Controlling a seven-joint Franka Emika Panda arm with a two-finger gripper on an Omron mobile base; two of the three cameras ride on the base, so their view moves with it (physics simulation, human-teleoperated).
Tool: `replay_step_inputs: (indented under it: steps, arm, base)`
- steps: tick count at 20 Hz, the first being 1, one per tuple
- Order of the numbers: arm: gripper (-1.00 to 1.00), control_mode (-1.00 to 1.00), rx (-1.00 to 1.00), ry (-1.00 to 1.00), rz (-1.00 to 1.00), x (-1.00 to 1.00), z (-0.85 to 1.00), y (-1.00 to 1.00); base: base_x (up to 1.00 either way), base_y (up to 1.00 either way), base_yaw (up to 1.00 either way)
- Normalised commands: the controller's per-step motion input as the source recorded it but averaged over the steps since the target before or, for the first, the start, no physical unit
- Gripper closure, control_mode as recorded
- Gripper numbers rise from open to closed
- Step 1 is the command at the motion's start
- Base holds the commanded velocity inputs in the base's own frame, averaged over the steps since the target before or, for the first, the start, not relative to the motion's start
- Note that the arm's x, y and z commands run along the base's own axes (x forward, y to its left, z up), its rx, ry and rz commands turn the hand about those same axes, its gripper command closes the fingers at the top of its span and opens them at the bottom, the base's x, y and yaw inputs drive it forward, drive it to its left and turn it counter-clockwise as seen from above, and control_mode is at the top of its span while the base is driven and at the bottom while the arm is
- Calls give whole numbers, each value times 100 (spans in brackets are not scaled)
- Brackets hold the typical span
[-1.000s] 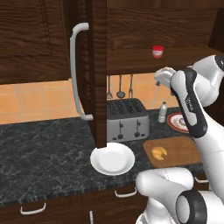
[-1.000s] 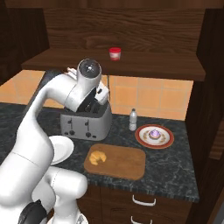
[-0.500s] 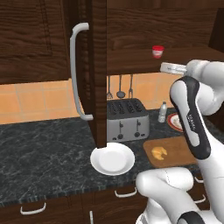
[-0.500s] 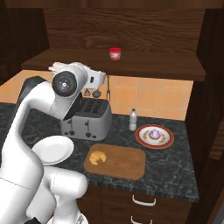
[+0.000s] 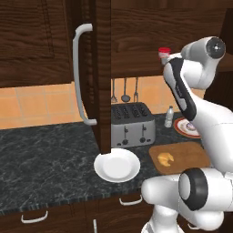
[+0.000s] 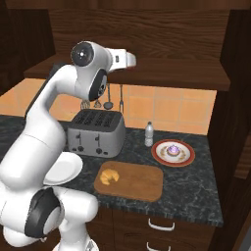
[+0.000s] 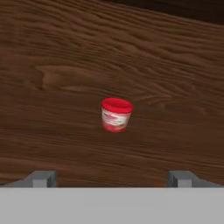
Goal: From the different types of pastries on the counter, select a croissant and place it on the cutting board. Then retrieve a jar of jam from the cabinet and place it alongside the croissant on the cutting board.
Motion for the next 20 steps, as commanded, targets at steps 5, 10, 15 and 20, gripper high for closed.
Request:
replay_step_inputs:
  steps: [5, 10, 15, 20]
  arm:
    - [-100, -100, 7, -1, 0, 8, 0, 0]
    - [-100, -100, 26, -1, 0, 37, -21, 0]
    - [-100, -100, 2, 0, 0, 29, 0, 0]
    - [-100, -100, 1, 0, 2, 62, -3, 0]
  base:
    - [0, 0, 0]
    - [0, 0, 0]
    - [0, 0, 0]
    - [0, 0, 0]
